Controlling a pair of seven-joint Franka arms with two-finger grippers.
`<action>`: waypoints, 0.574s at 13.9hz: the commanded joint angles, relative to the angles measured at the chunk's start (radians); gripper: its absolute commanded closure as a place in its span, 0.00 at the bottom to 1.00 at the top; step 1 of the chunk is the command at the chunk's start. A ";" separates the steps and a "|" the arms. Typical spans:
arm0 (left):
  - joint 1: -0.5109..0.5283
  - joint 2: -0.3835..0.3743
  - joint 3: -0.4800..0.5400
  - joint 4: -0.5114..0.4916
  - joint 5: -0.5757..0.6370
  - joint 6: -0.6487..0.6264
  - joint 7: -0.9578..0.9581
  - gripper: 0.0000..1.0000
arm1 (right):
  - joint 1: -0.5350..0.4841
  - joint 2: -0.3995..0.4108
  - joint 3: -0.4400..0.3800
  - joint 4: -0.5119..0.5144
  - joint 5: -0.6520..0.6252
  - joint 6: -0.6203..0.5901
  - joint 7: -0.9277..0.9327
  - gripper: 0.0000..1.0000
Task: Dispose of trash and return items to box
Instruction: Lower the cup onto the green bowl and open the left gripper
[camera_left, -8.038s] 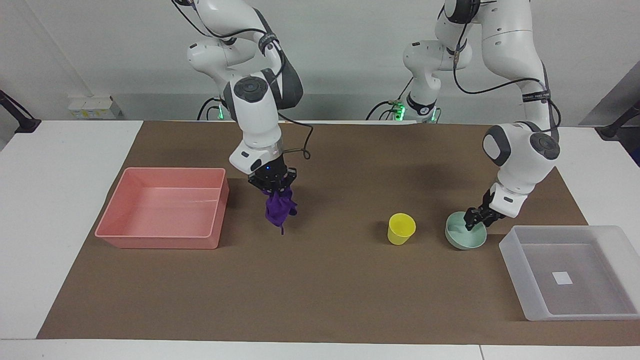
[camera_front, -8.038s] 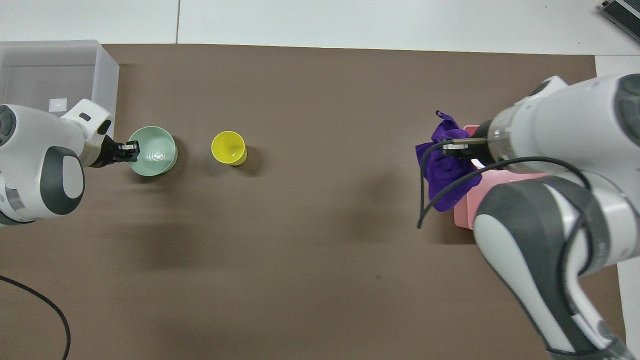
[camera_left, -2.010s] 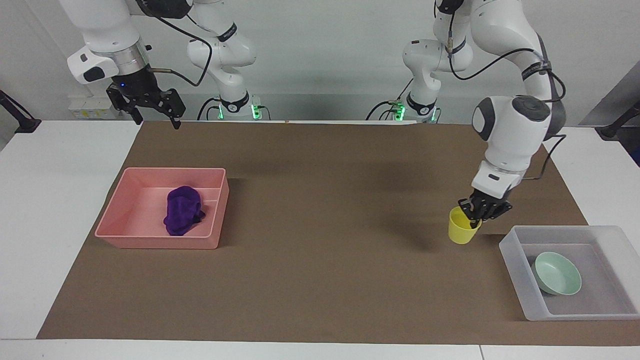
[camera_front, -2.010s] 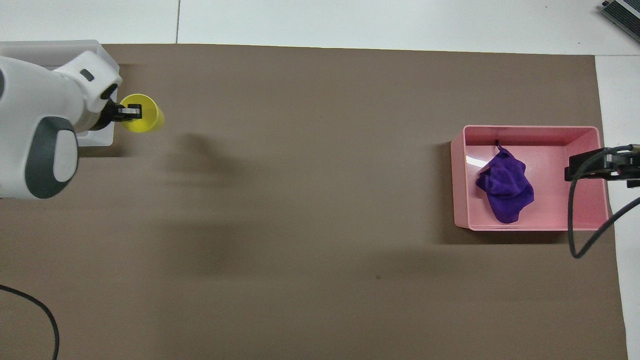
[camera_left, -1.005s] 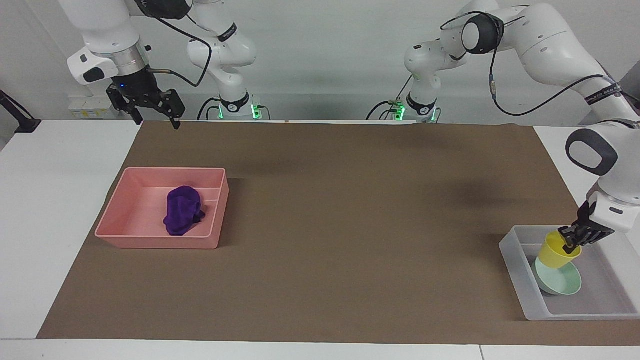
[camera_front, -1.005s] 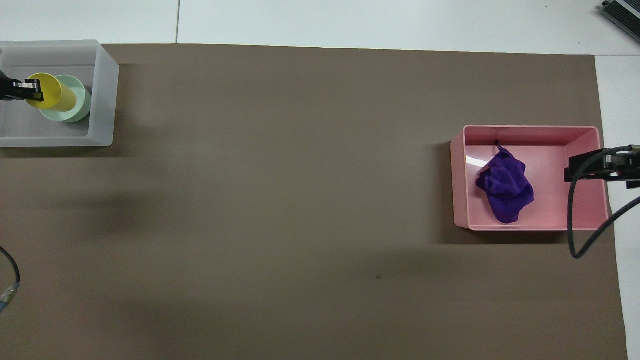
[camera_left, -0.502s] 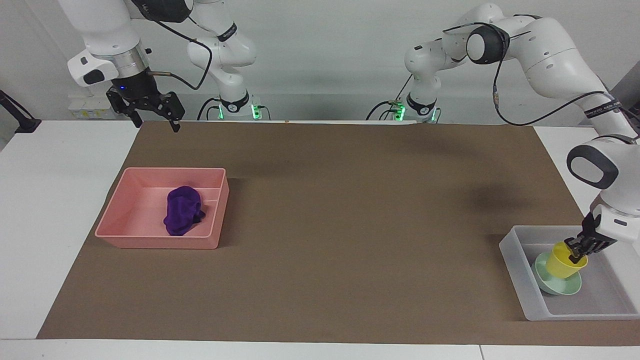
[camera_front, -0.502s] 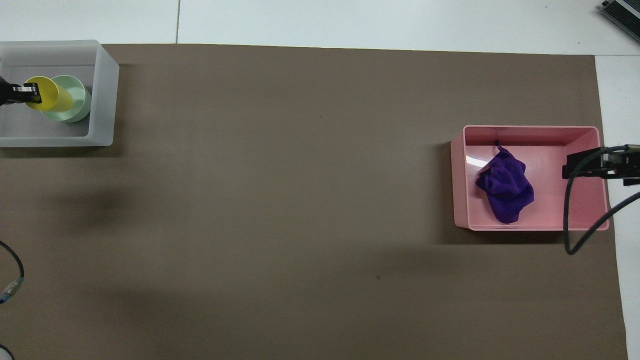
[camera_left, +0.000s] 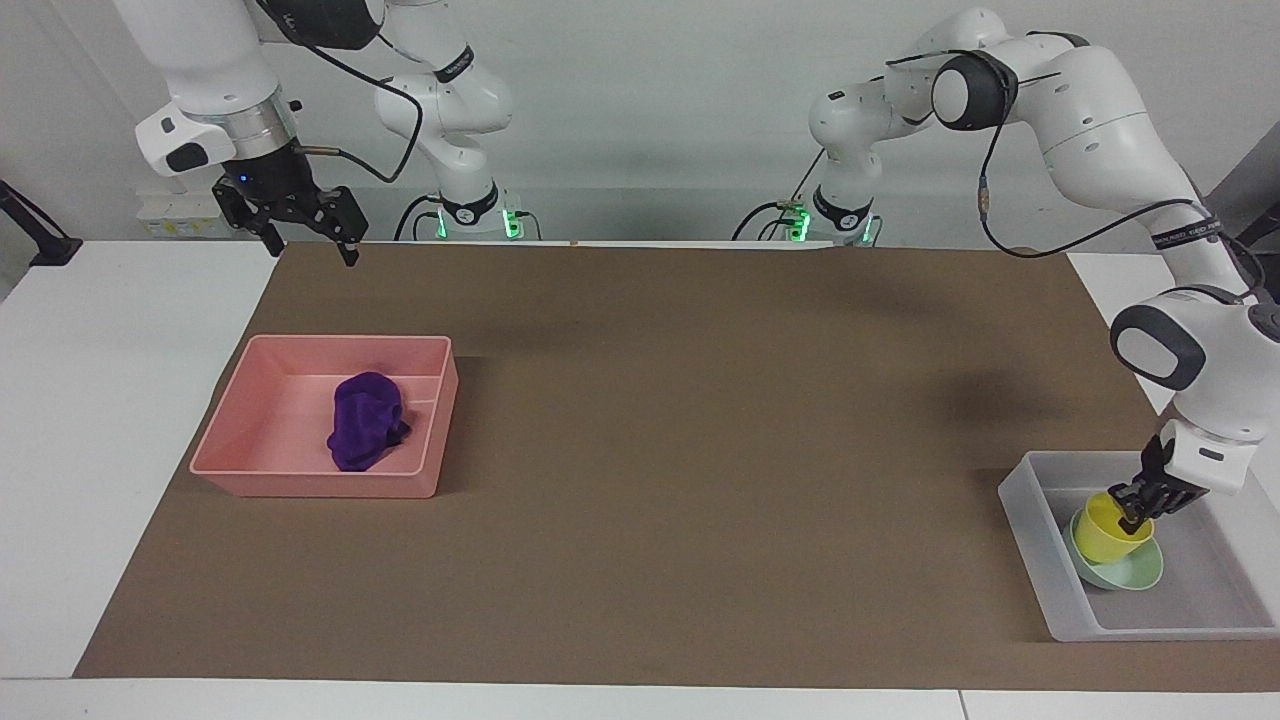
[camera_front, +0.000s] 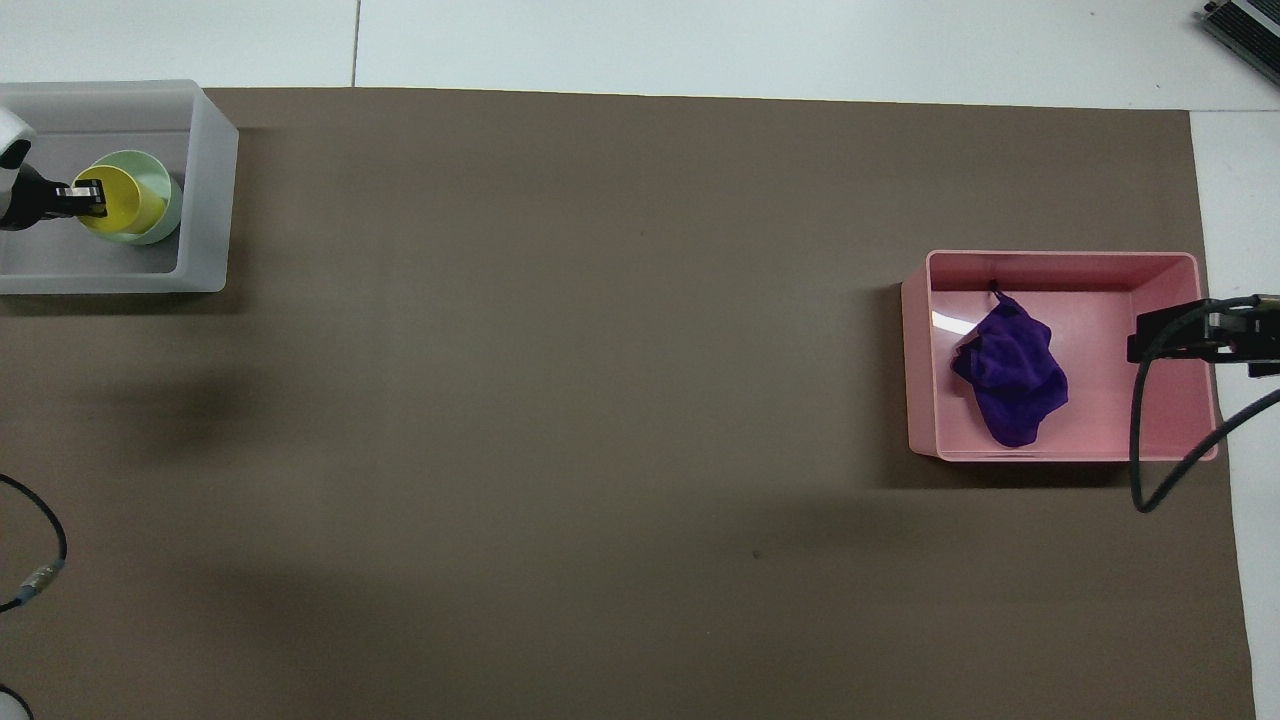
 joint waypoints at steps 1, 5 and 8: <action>-0.001 -0.021 0.003 -0.010 -0.010 -0.018 0.019 0.54 | -0.012 -0.033 0.005 -0.042 -0.001 0.029 -0.023 0.00; -0.008 -0.036 0.000 0.024 -0.005 -0.070 0.033 0.00 | -0.012 -0.033 0.004 -0.042 -0.002 0.031 -0.023 0.00; -0.046 -0.139 0.001 -0.027 -0.008 -0.094 0.195 0.00 | -0.012 -0.033 0.004 -0.042 -0.002 0.031 -0.023 0.00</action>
